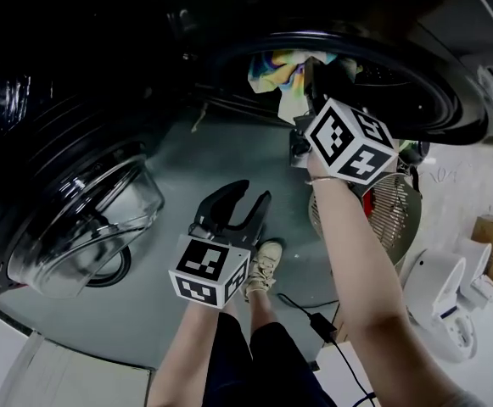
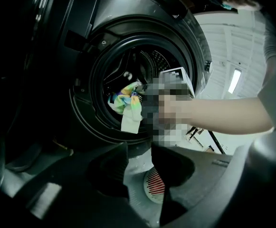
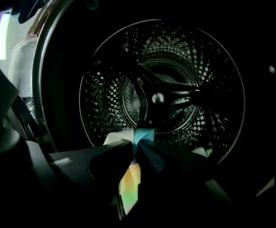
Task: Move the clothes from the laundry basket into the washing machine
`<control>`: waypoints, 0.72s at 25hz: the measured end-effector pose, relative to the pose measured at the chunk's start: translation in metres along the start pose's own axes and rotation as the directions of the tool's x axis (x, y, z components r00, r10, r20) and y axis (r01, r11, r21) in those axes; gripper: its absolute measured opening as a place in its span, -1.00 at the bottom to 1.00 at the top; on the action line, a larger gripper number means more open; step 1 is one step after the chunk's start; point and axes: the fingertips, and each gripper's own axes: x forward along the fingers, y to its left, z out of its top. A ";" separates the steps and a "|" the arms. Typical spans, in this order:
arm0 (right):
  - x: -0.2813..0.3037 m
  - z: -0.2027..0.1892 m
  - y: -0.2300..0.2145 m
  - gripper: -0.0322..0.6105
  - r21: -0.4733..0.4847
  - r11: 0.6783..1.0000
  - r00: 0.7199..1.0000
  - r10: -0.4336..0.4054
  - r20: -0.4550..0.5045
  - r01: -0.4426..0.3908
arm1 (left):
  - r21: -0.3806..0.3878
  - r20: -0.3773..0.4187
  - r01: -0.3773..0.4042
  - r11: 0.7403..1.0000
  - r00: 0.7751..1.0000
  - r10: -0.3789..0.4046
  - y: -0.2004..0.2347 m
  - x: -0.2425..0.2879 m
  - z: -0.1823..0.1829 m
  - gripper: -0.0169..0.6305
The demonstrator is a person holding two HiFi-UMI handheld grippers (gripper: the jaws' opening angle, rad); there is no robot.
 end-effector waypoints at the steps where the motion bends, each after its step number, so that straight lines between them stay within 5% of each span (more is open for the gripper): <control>1: 0.003 0.008 0.000 -0.75 -0.010 1.000 1.000 -0.001 0.012 0.001 | 0.001 0.001 -0.001 1.000 1.000 0.001 0.000 0.000 0.001 -0.12; 9: 0.008 0.048 -0.015 -0.69 0.003 0.997 0.989 -0.074 0.132 0.075 | 0.005 -0.010 -0.001 1.000 1.000 0.001 -0.004 0.001 0.000 -0.12; 10: 0.010 0.046 -0.017 -0.50 0.004 0.997 0.990 -0.074 0.124 0.074 | 0.004 -0.012 -0.003 1.000 1.000 0.003 -0.004 0.000 -0.001 -0.12; 12: 0.019 0.032 -0.021 0.46 0.022 0.997 0.996 -0.073 0.057 0.072 | 0.002 -0.017 -0.005 1.000 1.000 0.005 -0.004 0.000 -0.003 -0.12; 13: 0.022 0.023 -0.024 0.63 0.042 0.996 0.997 -0.075 0.011 0.074 | 0.002 -0.020 -0.005 1.000 1.000 0.005 -0.004 0.001 -0.004 -0.12; 18: 0.008 -0.007 -0.029 0.78 0.094 0.993 0.996 -0.059 -0.072 0.065 | 0.007 -0.028 -0.002 1.000 1.000 0.002 -0.005 0.002 -0.004 -0.12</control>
